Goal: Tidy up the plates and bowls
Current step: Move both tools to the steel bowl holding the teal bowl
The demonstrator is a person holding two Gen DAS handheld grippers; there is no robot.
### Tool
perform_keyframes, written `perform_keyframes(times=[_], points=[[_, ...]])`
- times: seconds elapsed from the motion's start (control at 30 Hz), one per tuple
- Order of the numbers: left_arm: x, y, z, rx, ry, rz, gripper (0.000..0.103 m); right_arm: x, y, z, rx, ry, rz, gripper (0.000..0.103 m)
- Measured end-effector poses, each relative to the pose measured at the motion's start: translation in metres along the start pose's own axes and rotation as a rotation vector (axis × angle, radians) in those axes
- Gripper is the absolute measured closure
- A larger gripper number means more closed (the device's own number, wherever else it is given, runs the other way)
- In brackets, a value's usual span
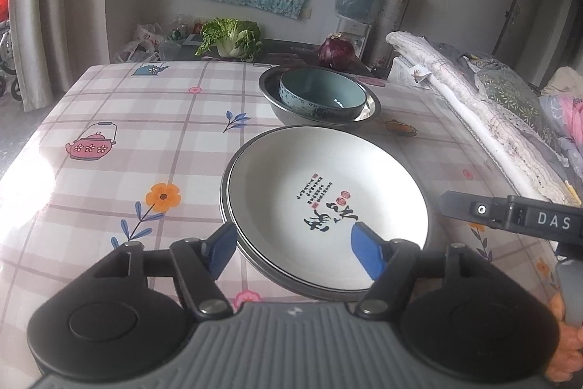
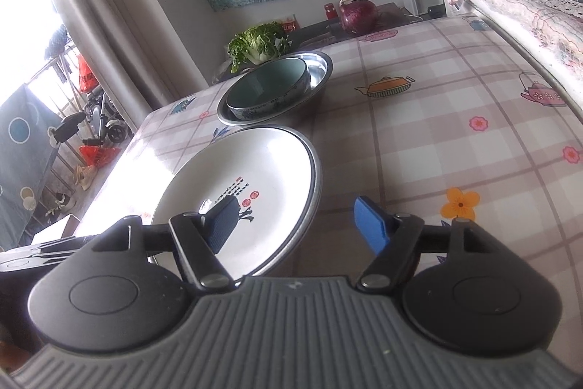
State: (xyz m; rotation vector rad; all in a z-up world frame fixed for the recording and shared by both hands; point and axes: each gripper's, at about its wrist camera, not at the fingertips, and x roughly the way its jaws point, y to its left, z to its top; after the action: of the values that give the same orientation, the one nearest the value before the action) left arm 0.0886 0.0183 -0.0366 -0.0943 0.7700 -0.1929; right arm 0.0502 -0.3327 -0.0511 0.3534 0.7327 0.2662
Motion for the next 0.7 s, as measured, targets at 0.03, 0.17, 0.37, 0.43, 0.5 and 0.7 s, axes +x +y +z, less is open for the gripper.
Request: perform_keyframes(times=[0.03, 0.17, 0.37, 0.43, 0.5, 0.7], points=[[-0.0009, -0.0010, 0.0004, 0.000, -0.001, 0.003, 0.030, -0.0008, -0.0010, -0.0006, 0.002, 0.002, 0.001, 0.032], [-0.0023, -0.0035, 0.0023, -0.003, 0.003, 0.008, 0.027, -0.0044, -0.0047, -0.0010, 0.013, 0.004, 0.012, 0.031], [-0.0025, -0.0071, 0.0027, 0.002, 0.011, 0.019, 0.024, -0.0098, -0.0062, 0.0000, 0.012, -0.004, 0.018, 0.030], [-0.0029, -0.0072, 0.0028, 0.003, 0.012, 0.020, 0.024, -0.0099, -0.0077, 0.0007, 0.014, -0.005, 0.019, 0.030], [-0.0029, -0.0073, 0.0029, 0.002, 0.012, 0.021, 0.023, -0.0102, -0.0081, 0.0004, 0.017, -0.005, 0.020, 0.030], [-0.0028, -0.0057, 0.0022, -0.005, 0.014, 0.026, 0.023, -0.0106, -0.0085, 0.0001, 0.019, -0.004, 0.022, 0.029]])
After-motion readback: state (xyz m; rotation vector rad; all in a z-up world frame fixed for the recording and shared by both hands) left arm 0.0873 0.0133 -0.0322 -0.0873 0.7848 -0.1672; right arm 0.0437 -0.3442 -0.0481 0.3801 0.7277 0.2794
